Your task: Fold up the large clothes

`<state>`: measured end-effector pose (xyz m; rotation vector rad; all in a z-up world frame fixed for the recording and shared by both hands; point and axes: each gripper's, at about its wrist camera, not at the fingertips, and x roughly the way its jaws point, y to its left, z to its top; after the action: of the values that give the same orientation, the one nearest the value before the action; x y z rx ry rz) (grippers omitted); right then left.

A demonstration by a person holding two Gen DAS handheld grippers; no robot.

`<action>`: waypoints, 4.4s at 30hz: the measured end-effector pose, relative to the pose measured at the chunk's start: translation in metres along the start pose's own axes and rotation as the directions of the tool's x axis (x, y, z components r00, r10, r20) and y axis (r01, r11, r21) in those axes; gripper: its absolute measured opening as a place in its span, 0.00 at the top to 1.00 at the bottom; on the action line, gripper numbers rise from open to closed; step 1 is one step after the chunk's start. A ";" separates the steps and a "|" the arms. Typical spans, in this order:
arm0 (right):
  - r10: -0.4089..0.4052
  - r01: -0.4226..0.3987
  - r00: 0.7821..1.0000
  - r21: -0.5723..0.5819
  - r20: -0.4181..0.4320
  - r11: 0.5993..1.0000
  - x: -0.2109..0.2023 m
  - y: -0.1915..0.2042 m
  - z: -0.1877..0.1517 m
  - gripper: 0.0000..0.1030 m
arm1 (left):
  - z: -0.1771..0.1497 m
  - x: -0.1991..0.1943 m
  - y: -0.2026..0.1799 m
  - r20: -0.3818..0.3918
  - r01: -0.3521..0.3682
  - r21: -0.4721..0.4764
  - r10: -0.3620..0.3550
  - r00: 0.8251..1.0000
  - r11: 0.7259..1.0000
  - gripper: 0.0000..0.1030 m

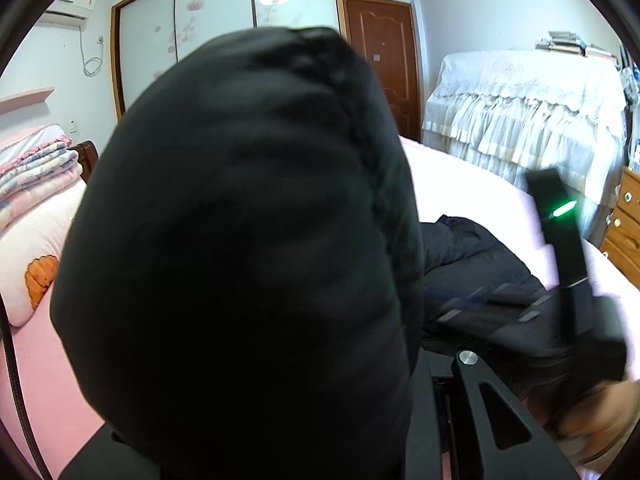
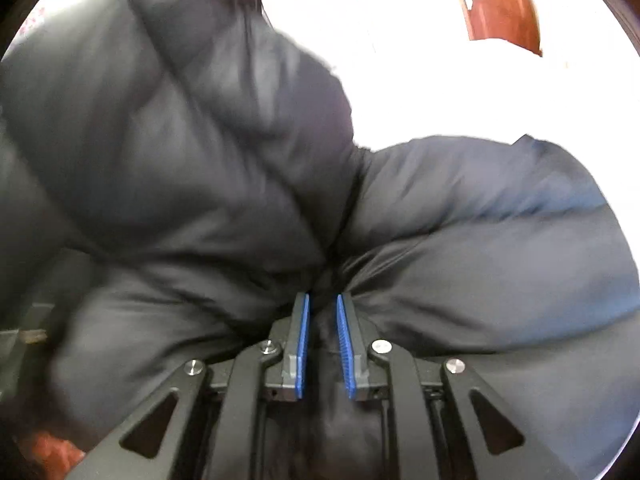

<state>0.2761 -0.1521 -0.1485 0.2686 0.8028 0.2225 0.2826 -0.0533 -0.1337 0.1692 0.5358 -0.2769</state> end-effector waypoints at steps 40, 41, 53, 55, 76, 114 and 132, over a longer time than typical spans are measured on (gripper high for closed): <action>-0.012 0.012 1.000 0.115 -0.002 0.993 -0.063 -0.173 0.026 0.88 | -0.075 0.059 -0.185 -0.040 -0.224 0.660 0.332 0.943 0.717 0.61; -0.034 0.034 0.999 0.117 -0.003 0.993 -0.074 -0.182 0.022 0.88 | -0.078 0.063 -0.188 -0.034 -0.230 0.676 0.342 0.939 0.700 0.59; -0.041 0.039 0.999 0.052 0.034 0.998 -0.150 -0.161 0.015 0.56 | -0.150 0.108 -0.228 0.138 -0.301 0.906 0.464 0.875 0.298 0.51; -0.019 0.019 0.999 0.011 0.035 1.000 -0.150 -0.140 0.024 0.56 | -0.155 0.110 -0.226 0.146 -0.299 0.915 0.469 0.871 0.270 0.51; -0.098 0.082 0.979 -0.095 -0.176 0.992 -0.072 -0.113 0.068 0.82 | -0.115 0.014 -0.094 -0.149 0.061 0.827 0.114 0.982 0.560 0.40; -0.209 0.210 0.978 0.149 -0.023 0.966 -0.047 -0.164 -0.019 0.63 | -0.074 0.089 0.006 -0.340 0.059 0.014 -0.051 0.939 0.998 0.12; -0.285 0.285 0.959 0.081 -0.011 0.955 -0.022 -0.161 -0.036 0.62 | -0.080 0.139 0.014 -0.339 0.032 0.016 -0.025 0.940 0.999 0.02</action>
<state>0.2505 -0.3052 -0.2093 0.2263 0.8406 -0.0820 0.3632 -0.0518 -0.2729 0.2321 0.8786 -0.2834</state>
